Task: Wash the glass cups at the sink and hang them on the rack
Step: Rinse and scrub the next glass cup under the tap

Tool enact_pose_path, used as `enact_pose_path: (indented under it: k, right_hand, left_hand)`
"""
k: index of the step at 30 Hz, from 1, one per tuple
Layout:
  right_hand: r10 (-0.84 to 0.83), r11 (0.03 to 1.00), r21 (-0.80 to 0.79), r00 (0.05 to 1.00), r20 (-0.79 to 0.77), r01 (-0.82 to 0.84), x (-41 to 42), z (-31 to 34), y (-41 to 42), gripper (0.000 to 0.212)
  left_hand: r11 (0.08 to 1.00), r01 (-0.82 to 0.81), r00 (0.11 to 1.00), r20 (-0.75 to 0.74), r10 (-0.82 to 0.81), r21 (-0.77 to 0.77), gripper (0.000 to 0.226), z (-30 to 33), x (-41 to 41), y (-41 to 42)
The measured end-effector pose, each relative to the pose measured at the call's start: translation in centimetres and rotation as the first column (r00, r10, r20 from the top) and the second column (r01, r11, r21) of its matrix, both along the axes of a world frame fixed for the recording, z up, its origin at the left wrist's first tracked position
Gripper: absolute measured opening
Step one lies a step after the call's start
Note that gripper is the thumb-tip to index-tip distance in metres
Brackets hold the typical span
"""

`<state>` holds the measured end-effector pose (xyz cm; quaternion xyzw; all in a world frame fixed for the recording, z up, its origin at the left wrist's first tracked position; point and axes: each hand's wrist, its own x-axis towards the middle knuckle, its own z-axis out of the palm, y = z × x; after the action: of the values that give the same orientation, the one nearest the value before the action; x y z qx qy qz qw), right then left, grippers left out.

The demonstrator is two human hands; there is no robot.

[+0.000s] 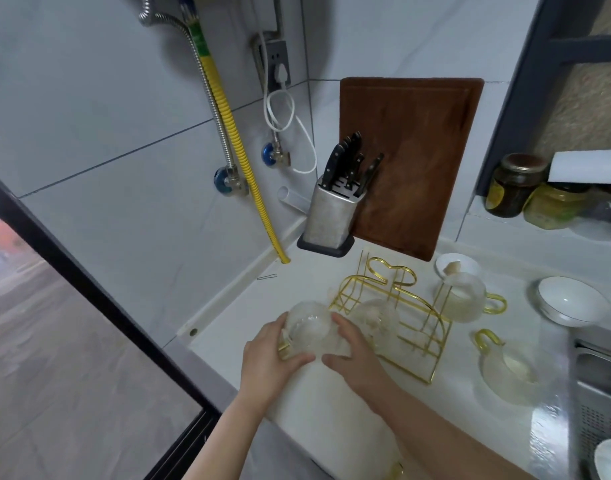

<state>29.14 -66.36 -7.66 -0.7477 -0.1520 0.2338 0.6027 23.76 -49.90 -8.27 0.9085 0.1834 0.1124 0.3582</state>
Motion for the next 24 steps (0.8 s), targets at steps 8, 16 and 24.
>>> enact_pose_path:
  k: [8, 16, 24]
  right_hand:
    - [-0.251, 0.953, 0.230, 0.941, 0.228, 0.198, 2.2, 5.6, -4.7, 0.068]
    - [-0.515, 0.841, 0.315, 0.831, 0.211, 0.441, 2.3, 7.6, -18.2, 0.069]
    - [-0.677, 0.725, 0.291, 0.722, 0.139, 0.624, -3.9, 6.5, -34.3, 0.062]
  left_hand:
    - [0.996, 0.088, 0.958, 0.275, -0.081, -0.014, 0.090, 6.5, 4.4, -6.2]
    - [0.900, 0.427, 0.870, 0.313, -0.382, -0.089, 0.084, 8.6, 8.2, -19.3]
    - [0.684, 0.681, 0.732, 0.272, -0.625, -0.260, 0.082, 6.8, 6.4, -35.4]
